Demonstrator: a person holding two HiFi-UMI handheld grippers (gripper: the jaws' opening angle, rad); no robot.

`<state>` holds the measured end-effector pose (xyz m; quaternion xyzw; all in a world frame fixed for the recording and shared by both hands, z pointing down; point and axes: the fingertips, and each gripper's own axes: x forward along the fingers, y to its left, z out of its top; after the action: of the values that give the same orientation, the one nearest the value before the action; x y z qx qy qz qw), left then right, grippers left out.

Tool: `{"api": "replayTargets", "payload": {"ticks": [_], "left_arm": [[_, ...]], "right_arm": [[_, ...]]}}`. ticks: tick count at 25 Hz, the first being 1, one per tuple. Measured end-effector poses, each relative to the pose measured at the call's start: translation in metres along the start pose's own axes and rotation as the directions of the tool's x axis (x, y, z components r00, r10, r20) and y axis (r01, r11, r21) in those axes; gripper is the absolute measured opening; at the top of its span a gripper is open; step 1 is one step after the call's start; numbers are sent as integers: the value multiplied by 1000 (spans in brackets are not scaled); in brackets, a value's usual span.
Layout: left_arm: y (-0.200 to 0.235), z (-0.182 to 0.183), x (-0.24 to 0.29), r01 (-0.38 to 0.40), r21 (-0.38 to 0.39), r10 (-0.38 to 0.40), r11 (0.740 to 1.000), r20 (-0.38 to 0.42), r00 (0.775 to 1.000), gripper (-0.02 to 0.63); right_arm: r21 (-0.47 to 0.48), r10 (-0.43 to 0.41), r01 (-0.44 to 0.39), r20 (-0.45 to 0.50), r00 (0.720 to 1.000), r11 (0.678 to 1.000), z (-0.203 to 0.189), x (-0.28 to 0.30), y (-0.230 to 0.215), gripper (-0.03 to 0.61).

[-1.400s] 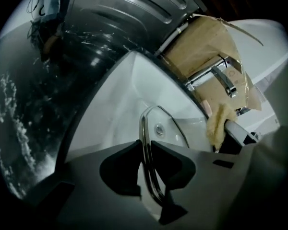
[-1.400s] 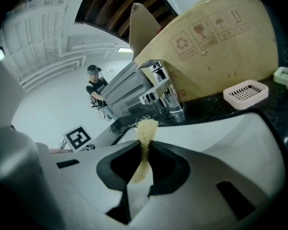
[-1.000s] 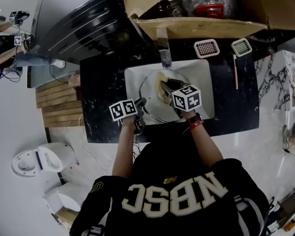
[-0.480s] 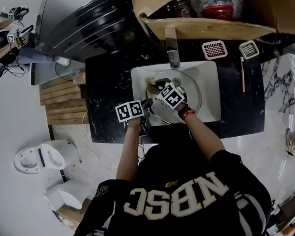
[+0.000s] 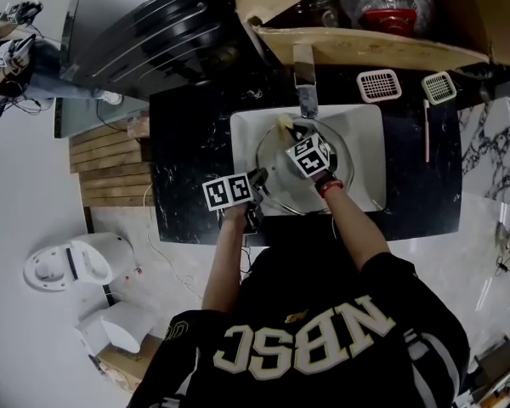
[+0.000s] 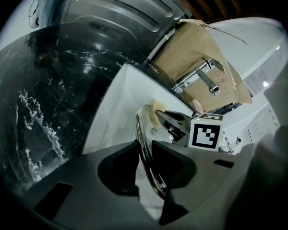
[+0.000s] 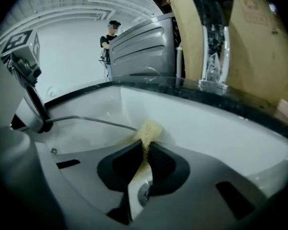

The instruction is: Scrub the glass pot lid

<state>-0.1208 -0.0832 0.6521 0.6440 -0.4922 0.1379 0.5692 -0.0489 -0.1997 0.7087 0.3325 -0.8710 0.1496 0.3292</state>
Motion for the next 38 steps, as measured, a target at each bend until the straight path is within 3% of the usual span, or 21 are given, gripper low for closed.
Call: {"api": "replayTargets", "payload": {"ticks": [4,10,15,19,23,30,34,38], "left_arm": [[1,-4,1,-17,28,17,999,-13,1000,94],[0,-5,1,0,0,0,1000,5,1000,94],[0,-3,2,12,9,-12,1000,9,1000,94],[3,-1,-2,18,-4,-18,1000,21,1000,92],[0,-1,1,31,-9,-31,999,28,999,94],[1,1,1,30,-9,-29,1000,41,999,93],[-2,0,3,36,-12,-35,999,47,998,94],[0,1,1,33,-15,-32,999,45,998,93]], "right_arm": [[-30,-65,63,-51,997,998,-17,-2,-20,32],[-109,-161,143,-182,970,984,-48,-15,-50,31],[-177,-230,181,-314,921,967,-77,-39,-74,31],[-249,-230,132,-420,878,959,-97,-57,-76,29],[-335,-238,57,-531,814,940,-121,-84,-79,29],[-304,-101,-154,-681,725,940,-145,-121,-53,29],[-194,46,-283,-745,665,939,-152,-148,-36,29],[-83,221,-413,-741,634,907,-149,-160,-4,29]]}}
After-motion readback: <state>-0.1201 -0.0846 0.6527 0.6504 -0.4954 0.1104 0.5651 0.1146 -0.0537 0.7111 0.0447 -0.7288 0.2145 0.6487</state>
